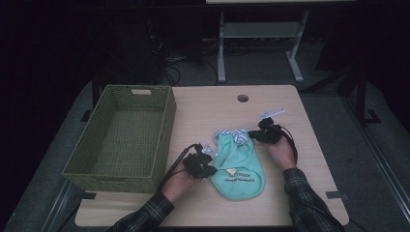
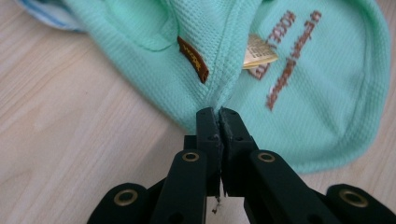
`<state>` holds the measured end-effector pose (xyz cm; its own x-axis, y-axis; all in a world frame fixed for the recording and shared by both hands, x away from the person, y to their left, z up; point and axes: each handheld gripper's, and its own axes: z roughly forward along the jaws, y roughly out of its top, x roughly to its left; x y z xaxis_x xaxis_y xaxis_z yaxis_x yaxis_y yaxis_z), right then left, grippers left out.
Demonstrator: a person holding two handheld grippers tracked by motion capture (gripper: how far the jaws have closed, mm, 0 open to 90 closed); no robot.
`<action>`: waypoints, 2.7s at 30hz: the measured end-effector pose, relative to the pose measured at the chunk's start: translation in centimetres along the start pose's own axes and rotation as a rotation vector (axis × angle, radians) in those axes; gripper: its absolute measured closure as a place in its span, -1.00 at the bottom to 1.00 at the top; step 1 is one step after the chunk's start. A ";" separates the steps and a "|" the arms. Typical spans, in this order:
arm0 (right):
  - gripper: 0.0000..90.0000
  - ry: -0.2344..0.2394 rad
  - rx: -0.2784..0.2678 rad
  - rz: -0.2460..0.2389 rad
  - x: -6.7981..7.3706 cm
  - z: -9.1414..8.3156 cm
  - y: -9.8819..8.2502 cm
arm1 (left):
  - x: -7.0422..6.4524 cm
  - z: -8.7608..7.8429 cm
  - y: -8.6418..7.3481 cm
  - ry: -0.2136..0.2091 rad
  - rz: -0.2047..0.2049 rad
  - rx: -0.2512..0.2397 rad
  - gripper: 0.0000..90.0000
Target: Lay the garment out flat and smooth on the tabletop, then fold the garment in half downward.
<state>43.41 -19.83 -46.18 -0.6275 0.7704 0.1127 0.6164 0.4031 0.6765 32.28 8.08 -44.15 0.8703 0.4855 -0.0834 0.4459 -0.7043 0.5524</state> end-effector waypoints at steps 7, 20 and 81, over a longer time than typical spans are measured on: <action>0.85 0.005 -0.010 0.012 -0.4 0.2 -0.2 | -0.1 0.3 0.0 -0.016 -0.001 -0.008 0.79; 0.99 0.031 -0.089 0.014 0.8 -4.0 -2.8 | 2.1 -1.4 1.2 -0.003 -0.051 -0.082 0.99; 1.00 0.055 0.028 -0.033 4.8 -7.8 -9.9 | 8.1 3.6 5.4 0.116 -0.128 -0.008 1.00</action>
<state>30.56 -23.98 -46.63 -0.6726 0.7284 0.1307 0.6073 0.4423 0.6600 42.46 6.30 -44.85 0.7765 0.6275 -0.0576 0.5492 -0.6291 0.5501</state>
